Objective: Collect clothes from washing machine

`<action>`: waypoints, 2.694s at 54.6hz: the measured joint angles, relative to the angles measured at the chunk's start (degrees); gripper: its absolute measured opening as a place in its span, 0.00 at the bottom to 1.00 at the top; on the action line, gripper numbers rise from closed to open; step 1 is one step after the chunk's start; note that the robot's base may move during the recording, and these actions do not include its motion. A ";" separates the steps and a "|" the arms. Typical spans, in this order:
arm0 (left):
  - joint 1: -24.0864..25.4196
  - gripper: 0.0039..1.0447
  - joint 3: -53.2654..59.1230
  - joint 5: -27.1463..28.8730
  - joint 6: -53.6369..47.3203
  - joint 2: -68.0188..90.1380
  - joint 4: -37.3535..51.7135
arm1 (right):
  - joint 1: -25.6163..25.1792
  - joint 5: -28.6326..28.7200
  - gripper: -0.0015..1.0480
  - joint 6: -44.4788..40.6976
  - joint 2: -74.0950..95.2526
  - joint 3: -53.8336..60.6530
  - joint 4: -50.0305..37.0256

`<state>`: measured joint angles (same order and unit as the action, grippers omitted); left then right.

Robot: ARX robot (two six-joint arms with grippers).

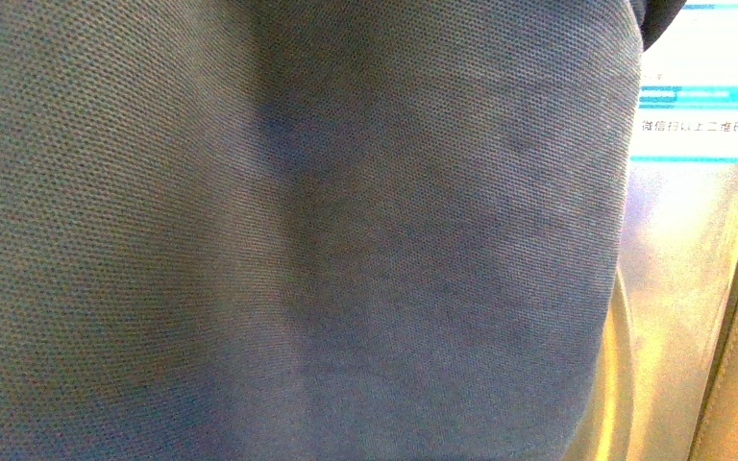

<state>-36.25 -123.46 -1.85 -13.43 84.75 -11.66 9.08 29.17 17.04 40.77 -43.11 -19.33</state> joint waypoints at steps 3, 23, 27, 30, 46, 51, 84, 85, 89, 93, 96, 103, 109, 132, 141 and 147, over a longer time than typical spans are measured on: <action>0.00 0.13 0.00 0.00 0.00 0.00 0.00 | 2.78 -1.57 0.93 -1.16 2.14 -2.58 0.74; 0.00 0.13 0.00 0.02 0.00 0.00 0.00 | 15.06 -6.64 0.93 -3.78 14.16 -15.06 2.97; 0.00 0.13 0.00 0.02 0.00 0.00 0.00 | 17.99 -8.55 0.93 -4.44 17.79 -17.84 3.26; 0.00 0.13 0.00 0.02 -0.02 0.00 0.00 | 19.69 -9.38 0.93 -4.87 19.87 -19.21 3.32; 0.02 0.13 0.00 0.17 -0.02 0.00 0.00 | 26.18 -15.56 0.93 -6.40 28.50 -26.60 2.82; 0.02 0.13 0.00 0.22 -0.02 0.00 0.00 | 26.77 -16.74 0.93 -6.36 30.60 -28.41 2.40; 0.04 0.13 -0.24 0.42 -0.04 0.00 0.00 | 34.10 -28.02 0.93 -7.50 41.70 -40.39 2.27; 0.04 0.13 -0.26 0.44 -0.04 0.00 0.00 | 34.21 -28.87 0.93 -7.98 42.14 -40.96 2.45; 0.09 0.13 -0.33 0.52 -0.04 0.00 0.00 | 34.53 -31.67 0.93 -9.73 43.32 -42.42 3.08; 0.09 0.13 -0.33 0.55 -0.04 0.00 0.00 | 34.56 -35.08 0.82 -10.99 43.98 -42.75 2.75; 0.09 0.13 -0.33 0.55 -0.04 0.00 0.00 | 34.34 -36.63 0.74 -11.30 44.17 -42.73 1.99; 0.07 0.36 -0.37 0.35 -0.02 0.00 0.00 | 32.17 -38.62 0.49 -10.80 43.80 -40.94 -1.51; 0.07 0.51 -0.39 0.31 -0.02 0.00 0.00 | 30.08 -40.00 0.34 -10.03 42.58 -38.82 -4.22; 0.02 0.94 -0.55 0.13 -0.02 -0.07 0.02 | 17.92 -37.79 0.10 -5.62 28.44 -25.62 -8.68; 0.04 0.94 -0.55 0.13 -0.02 -0.07 0.02 | 9.16 -33.42 0.10 -3.06 21.42 -22.16 -6.45; 0.02 0.94 -0.55 0.13 -0.02 -0.07 0.02 | 3.28 -29.68 0.10 -1.29 17.68 -20.70 -4.61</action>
<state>-36.23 -124.01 -1.72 -13.45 84.68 -11.64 12.36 -0.51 15.75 58.46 -63.81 -23.94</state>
